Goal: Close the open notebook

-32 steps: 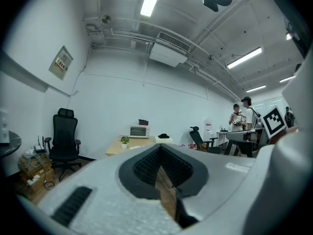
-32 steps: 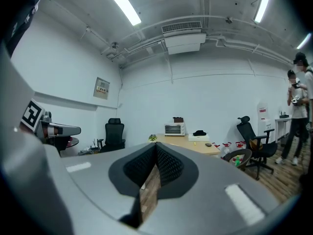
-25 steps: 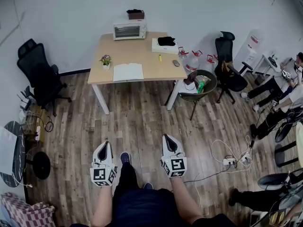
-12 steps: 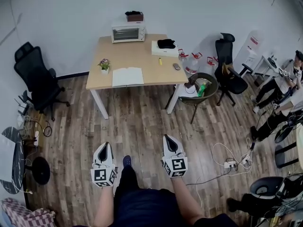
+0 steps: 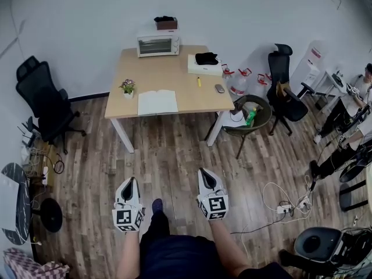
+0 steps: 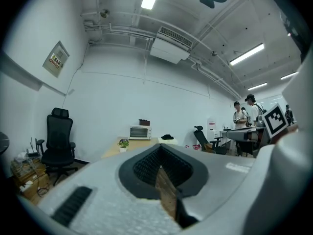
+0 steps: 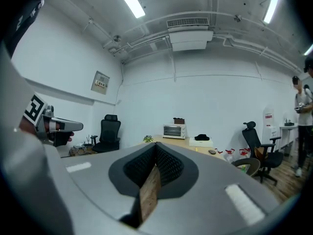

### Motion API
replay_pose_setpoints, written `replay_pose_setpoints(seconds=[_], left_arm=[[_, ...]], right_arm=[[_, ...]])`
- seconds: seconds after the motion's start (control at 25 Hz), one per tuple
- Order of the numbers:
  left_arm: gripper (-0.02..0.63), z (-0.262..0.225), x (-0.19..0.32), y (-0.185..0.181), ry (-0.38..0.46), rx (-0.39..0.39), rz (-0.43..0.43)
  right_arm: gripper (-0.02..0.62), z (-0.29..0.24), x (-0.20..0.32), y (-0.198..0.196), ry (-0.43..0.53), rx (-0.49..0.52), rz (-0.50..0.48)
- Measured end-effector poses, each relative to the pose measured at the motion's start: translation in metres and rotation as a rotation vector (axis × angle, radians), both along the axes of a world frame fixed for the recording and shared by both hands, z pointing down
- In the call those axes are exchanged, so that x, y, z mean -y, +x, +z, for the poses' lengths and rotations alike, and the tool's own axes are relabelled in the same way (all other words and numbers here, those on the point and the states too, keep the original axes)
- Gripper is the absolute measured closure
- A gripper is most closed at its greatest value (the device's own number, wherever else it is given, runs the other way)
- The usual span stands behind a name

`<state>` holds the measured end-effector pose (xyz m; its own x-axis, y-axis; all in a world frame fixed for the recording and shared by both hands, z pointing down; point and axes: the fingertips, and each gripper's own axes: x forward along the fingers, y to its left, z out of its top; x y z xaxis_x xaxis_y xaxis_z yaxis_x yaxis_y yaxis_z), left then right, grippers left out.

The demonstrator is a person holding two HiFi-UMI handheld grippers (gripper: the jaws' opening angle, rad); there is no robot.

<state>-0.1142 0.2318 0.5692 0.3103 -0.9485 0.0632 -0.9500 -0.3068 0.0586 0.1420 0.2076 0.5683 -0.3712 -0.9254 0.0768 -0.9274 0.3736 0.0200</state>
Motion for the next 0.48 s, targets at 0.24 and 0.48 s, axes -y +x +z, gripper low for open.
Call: replay_pose_setpoints(seconds=[0.24,0.48], left_arm=[[0.611,-0.002,0.040,-0.003,-0.006,0.006,-0.006],[0.611,-0.008,0.088,-0.020,-0.023,0.010,-0.006]], right_arm=[[0.588,-0.001,0.042,-0.003,-0.007,0.002,-0.006],[0.588,-0.004,0.093,-0.027,-0.023,-0.024,-0.022]])
